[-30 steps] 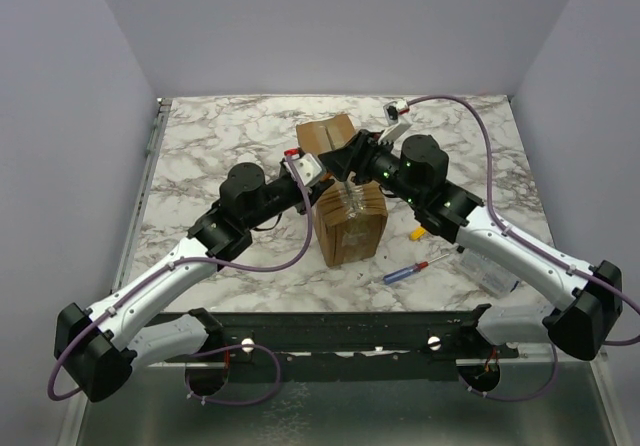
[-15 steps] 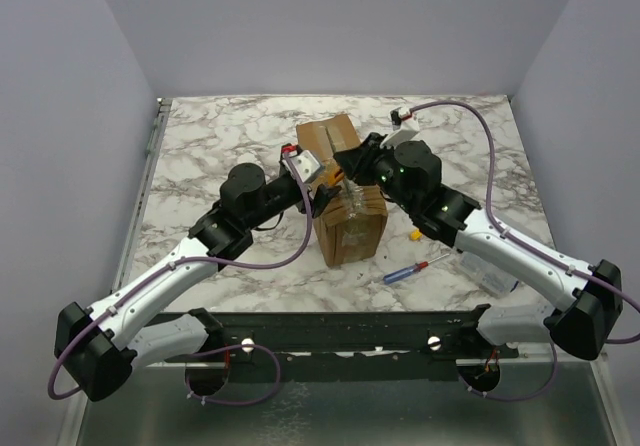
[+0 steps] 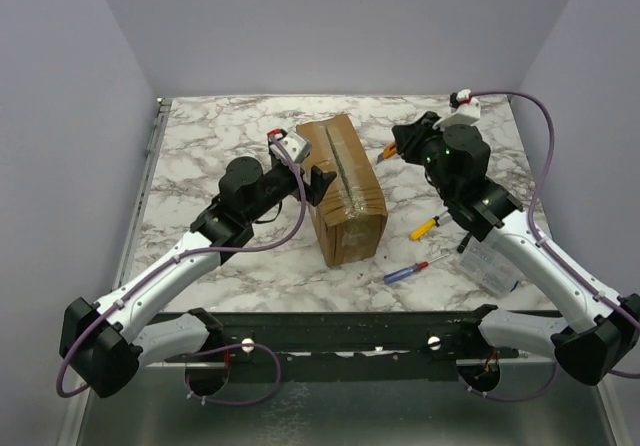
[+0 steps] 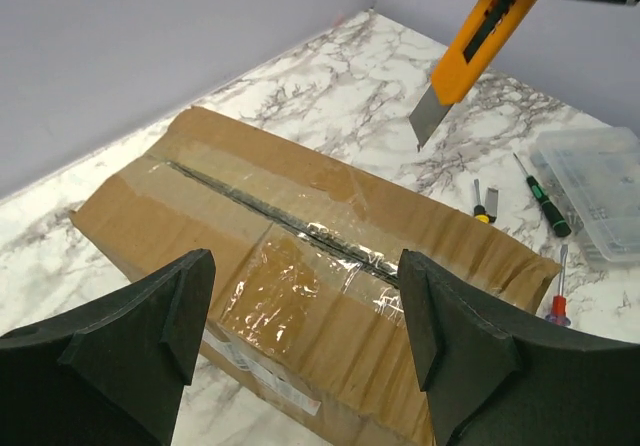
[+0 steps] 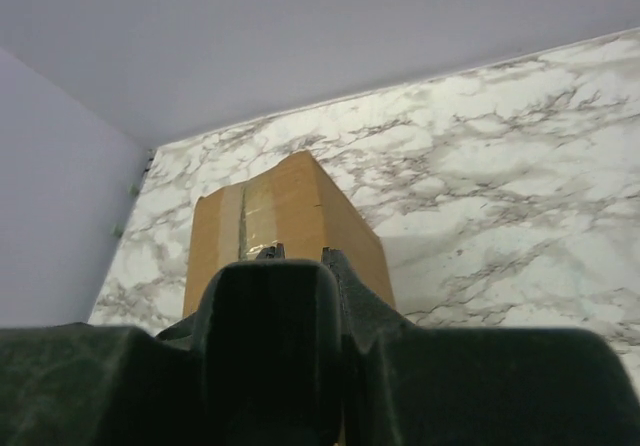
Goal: Unpack the express box
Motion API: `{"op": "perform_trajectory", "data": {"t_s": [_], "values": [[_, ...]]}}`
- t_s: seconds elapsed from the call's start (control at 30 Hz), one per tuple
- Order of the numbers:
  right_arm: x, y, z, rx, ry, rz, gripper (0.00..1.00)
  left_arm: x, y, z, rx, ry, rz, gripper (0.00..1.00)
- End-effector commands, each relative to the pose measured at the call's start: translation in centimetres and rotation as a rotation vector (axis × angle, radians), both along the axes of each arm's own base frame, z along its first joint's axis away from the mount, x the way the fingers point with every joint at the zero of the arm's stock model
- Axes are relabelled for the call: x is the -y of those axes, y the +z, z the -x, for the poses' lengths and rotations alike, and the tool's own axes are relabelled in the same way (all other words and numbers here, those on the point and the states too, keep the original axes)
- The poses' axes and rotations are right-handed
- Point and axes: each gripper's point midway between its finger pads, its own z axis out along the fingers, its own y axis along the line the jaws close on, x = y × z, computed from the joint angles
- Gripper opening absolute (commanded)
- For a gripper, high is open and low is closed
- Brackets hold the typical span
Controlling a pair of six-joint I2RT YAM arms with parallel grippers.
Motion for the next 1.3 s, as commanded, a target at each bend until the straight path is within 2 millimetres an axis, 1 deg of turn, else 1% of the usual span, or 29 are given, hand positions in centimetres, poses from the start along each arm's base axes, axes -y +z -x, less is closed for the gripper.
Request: {"op": "perform_trajectory", "data": {"t_s": [0.0,0.07,0.13,0.2,0.27,0.3,0.33,0.43,0.5,0.57,0.67,0.73,0.8,0.83,0.93,1.0,1.07,1.1,1.13,1.27], "values": [[2.6,-0.5,-0.9,0.012,-0.092,0.143,0.0,0.1,0.6,-1.1,-0.062,0.052,0.053,0.8],[3.6,-0.7,-1.9,-0.004,-0.151,0.233,0.0,-0.8,0.2,-2.1,-0.106,0.139,0.068,0.8],[3.8,-1.4,-3.3,-0.025,-0.178,0.34,0.0,-2.7,-0.7,-3.3,-0.195,0.292,0.116,0.83],[3.4,-2.0,-4.6,-0.045,-0.168,0.425,0.0,-5.0,-2.9,-3.6,-0.331,0.446,0.177,0.89],[2.4,-3.1,-5.8,-0.076,-0.124,0.477,0.0,-5.9,-4.8,-3.3,-0.45,0.499,0.27,0.95],[1.5,-3.6,-6.1,-0.087,-0.085,0.484,0.0,-5.8,-5.6,-3.0,-0.514,0.492,0.329,0.97],[0.6,-4.0,-6.3,-0.088,-0.041,0.474,0.0,-5.1,-6.5,-2.4,-0.574,0.456,0.373,0.97],[-2.1,-4.7,-6.3,-0.061,0.066,0.384,0.0,-2.3,-8.3,-0.9,-0.714,0.302,0.444,0.95],[-3.8,-5.3,-6.0,-0.067,0.138,0.325,0.0,-1.0,-9.3,0.0,-0.783,0.233,0.462,0.93],[-5.5,-5.9,-5.5,-0.085,0.218,0.265,0.0,-0.2,-9.4,0.7,-0.818,0.18,0.499,0.91],[-7.9,-6.9,-4.1,-0.116,0.346,0.189,0.0,0.3,-9.3,1.7,-0.843,0.124,0.54,0.9],[-9.6,-7.6,-2.6,-0.143,0.459,0.128,0.0,0.4,-9.6,2.3,-0.857,0.104,0.538,0.89],[-10.5,-8.3,-1.4,-0.16,0.518,0.076,0.0,0.2,-10.1,2.9,-0.874,0.106,0.542,0.88],[-10.4,-8.7,-1.0,-0.174,0.521,0.057,0.0,0.0,-10.2,3.1,-0.878,0.111,0.544,0.88],[-9.9,-8.6,-0.9,-0.15,0.492,0.028,0.0,-1.0,-9.9,3.5,-0.859,0.147,0.529,0.89],[-8.6,-8.6,-1.3,-0.163,0.42,0.063,0.0,-2.1,-9.2,3.4,-0.823,0.197,0.488,0.9],[-6.5,-9.0,-1.8,-0.192,0.315,0.118,0.0,-3.5,-8.6,3.4,-0.805,0.264,0.429,0.92],[-5.7,-8.8,-2.0,-0.189,0.274,0.129,0.0,-4.3,-8.2,3.3,-0.804,0.301,0.403,0.93],[-5.1,-8.7,-2.0,-0.193,0.248,0.134,0.0,-5.1,-8.4,3.3,-0.818,0.337,0.362,0.93],[-3.2,-7.6,-1.7,-0.183,0.18,0.14,0.0,-7.3,-7.4,3.8,-0.814,0.374,0.252,0.93]]}}
